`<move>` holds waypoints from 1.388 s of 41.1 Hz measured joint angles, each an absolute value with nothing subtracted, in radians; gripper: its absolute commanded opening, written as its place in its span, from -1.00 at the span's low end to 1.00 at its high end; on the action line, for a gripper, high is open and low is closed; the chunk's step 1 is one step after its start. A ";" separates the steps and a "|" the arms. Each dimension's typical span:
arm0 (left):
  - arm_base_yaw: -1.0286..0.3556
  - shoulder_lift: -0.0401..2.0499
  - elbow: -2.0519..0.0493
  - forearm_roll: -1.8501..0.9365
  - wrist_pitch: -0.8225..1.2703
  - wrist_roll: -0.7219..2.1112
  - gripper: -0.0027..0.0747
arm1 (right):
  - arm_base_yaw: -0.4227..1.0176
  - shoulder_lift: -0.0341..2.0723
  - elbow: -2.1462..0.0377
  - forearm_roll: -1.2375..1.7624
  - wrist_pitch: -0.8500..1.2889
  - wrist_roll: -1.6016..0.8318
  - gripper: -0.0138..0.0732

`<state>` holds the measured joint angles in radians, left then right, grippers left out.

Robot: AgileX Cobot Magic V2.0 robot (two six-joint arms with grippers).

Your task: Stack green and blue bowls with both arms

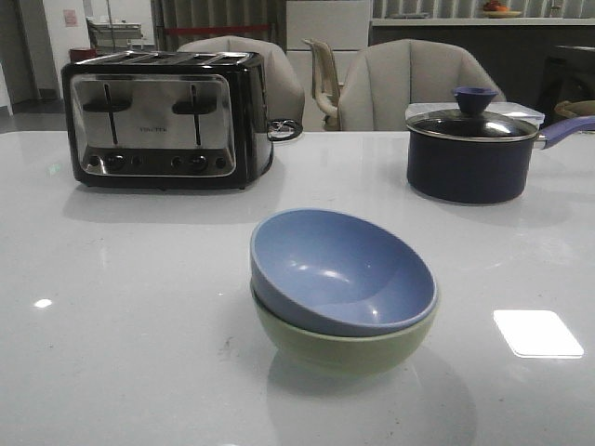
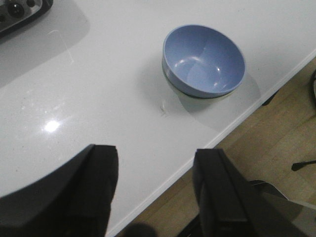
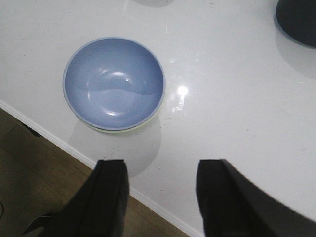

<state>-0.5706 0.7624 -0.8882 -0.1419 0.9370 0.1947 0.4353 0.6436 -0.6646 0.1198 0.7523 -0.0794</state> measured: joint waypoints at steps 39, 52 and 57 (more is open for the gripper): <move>-0.568 0.617 -0.678 -0.140 0.872 0.187 -0.06 | 0.435 0.644 -0.661 0.120 0.777 -0.079 -0.60; -0.568 0.617 -0.678 -0.140 0.871 0.187 -0.67 | 0.435 0.644 -0.661 0.120 0.777 -0.079 -0.60; -0.568 0.617 -0.678 -0.140 0.871 0.187 -0.67 | 0.435 0.644 -0.661 0.120 0.777 -0.079 -0.60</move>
